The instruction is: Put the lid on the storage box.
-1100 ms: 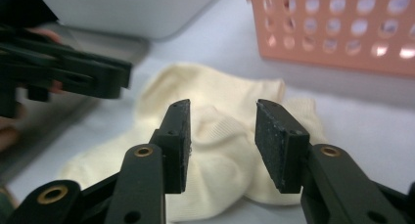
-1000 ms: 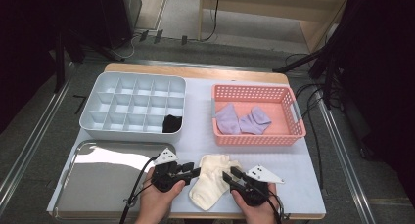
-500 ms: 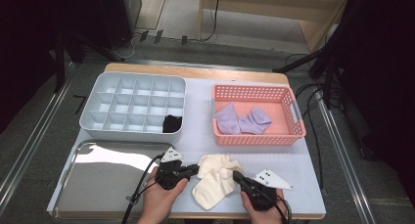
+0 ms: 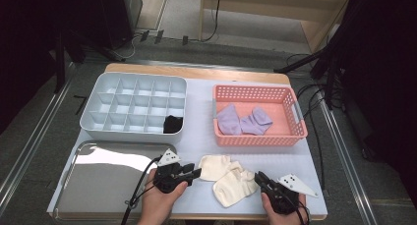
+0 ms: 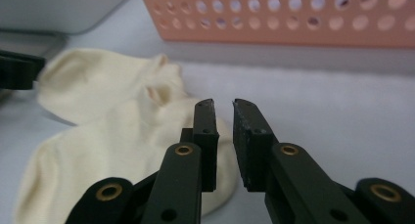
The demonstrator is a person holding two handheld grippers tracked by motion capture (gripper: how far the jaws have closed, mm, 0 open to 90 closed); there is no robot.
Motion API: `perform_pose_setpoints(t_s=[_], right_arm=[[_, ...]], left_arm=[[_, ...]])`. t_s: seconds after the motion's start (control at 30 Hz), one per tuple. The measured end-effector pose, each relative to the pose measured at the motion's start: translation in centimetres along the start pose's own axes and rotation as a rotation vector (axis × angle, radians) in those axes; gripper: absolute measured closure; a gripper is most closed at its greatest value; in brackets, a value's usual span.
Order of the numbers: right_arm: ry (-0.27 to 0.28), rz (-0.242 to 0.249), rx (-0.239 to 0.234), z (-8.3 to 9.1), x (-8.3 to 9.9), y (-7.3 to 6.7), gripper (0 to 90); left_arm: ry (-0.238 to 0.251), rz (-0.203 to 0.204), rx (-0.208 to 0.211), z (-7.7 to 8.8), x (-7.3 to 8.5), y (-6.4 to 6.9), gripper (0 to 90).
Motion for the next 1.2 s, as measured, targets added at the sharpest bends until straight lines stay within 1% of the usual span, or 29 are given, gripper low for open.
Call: perform_pose_setpoints(t_s=[0.03,0.07,0.1,0.13,0.17,0.2,0.27,0.3,0.33,0.4,0.5,0.53,0.57,0.6,0.67,0.73,0.77,0.8,0.83,0.9,0.93,0.97,1.0,1.03,1.07,1.1,1.13,1.17,1.2], right_arm=[[0.002,0.002,-0.013,0.2,-0.1,-0.6,79.8],[0.008,0.024,-0.046,0.4,-0.1,-1.5,79.8],[-0.015,0.055,-0.126,0.4,0.3,-3.8,79.9],[-0.025,0.056,-0.160,0.3,0.5,-4.6,79.4],[-0.025,0.056,-0.160,0.3,0.5,-4.6,79.4],[-0.034,0.064,-0.196,0.1,0.8,-5.6,78.1],[-0.083,0.120,-0.249,-0.9,2.2,-8.2,73.3],[-0.083,0.120,-0.249,-0.9,2.2,-8.2,73.3],[-0.094,0.122,-0.263,-1.1,2.5,-8.7,73.1],[-0.136,0.155,-0.293,-1.8,3.8,-10.4,72.7],[-0.150,0.163,-0.294,-2.2,4.3,-10.9,72.8],[-0.158,0.168,-0.277,-2.4,4.6,-10.9,74.0],[-0.159,0.156,-0.246,-2.8,4.9,-10.7,82.8],[-0.160,0.149,-0.239,-2.9,4.8,-10.6,86.3],[-0.165,0.142,-0.241,-2.9,4.8,-10.6,87.4],[-0.157,0.115,-0.246,-2.9,4.4,-10.7,88.2],[-0.117,0.067,-0.258,-2.8,3.6,-11.4,88.3],[-0.102,0.057,-0.265,-2.8,3.3,-11.8,88.3],[-0.102,0.057,-0.265,-2.8,3.3,-11.8,88.3],[-0.077,0.066,-0.295,-3.0,2.7,-13.2,85.6],[-0.073,0.081,-0.320,-3.2,2.5,-13.9,78.0],[-0.064,0.081,-0.350,-3.2,2.3,-14.3,71.2],[-0.052,0.072,-0.367,-3.2,2.0,-14.3,67.7],[-0.022,0.044,-0.347,-2.7,1.1,-13.2,67.0],[-0.016,0.038,-0.329,-2.5,0.9,-12.5,67.0],[-0.016,0.038,-0.329,-2.5,0.9,-12.5,67.0],[-0.004,0.037,-0.299,-2.2,0.6,-11.4,67.1],[0.005,0.042,-0.257,-1.8,0.3,-9.9,67.1],[0.011,0.044,-0.222,-1.5,0.2,-8.6,67.2]], left_arm=[[0.003,0.000,0.002,0.1,0.0,0.0,63.5],[0.004,-0.001,0.004,0.1,0.0,0.1,64.4],[0.002,-0.001,0.003,0.0,0.0,0.1,67.2],[-0.003,-0.002,0.013,-0.1,0.1,0.3,68.6],[-0.003,-0.002,0.013,-0.1,0.1,0.3,69.7],[-0.007,-0.005,0.017,-0.2,0.2,0.4,69.7],[-0.010,-0.011,0.013,-0.2,0.3,0.5,70.3],[-0.012,-0.017,0.017,-0.2,0.3,0.5,70.3],[-0.013,-0.019,0.014,-0.2,0.3,0.6,70.2],[-0.007,-0.020,0.013,-0.2,0.3,0.6,70.1],[-0.010,-0.025,0.013,-0.2,0.3,0.6,70.0],[-0.010,-0.023,0.011,-0.2,0.3,0.6,69.9],[-0.009,-0.023,0.010,-0.2,0.3,0.6,69.7],[-0.008,-0.022,0.011,-0.2,0.3,0.6,69.8],[-0.004,-0.019,0.008,-0.2,0.3,0.6,69.8],[-0.003,-0.019,0.005,-0.1,0.2,0.6,70.1],[0.000,-0.021,0.005,-0.1,0.2,0.5,70.0],[0.001,-0.019,0.005,-0.1,0.2,0.5,69.7],[0.003,-0.020,0.004,0.0,0.1,0.4,69.7],[0.007,-0.018,-0.008,0.1,0.1,0.2,67.0],[0.014,-0.017,-0.007,0.2,0.0,0.1,64.5],[0.019,-0.015,-0.008,0.3,0.0,0.1,62.7],[0.021,-0.014,-0.010,0.5,0.0,0.0,61.5],[0.028,-0.015,-0.009,0.7,0.0,0.0,59.6],[0.027,-0.013,-0.010,0.8,0.0,-0.1,59.4],[0.030,-0.009,-0.007,1.0,0.1,-0.2,59.4],[0.032,-0.008,-0.006,1.2,0.2,-0.3,58.9],[0.031,-0.010,-0.010,1.4,0.2,-0.4,58.6],[0.035,0.002,-0.006,1.5,0.3,-0.4,58.2]])
Point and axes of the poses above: each handheld gripper's, and its own axes: z roughly backward along the jaws, x roughly out of its underside, y roughly to its right, the point moved 9 cm from there along -z, roughly forward along the jaws, and after that the axes turned 5 degrees about -z, right-handed, at the moved point
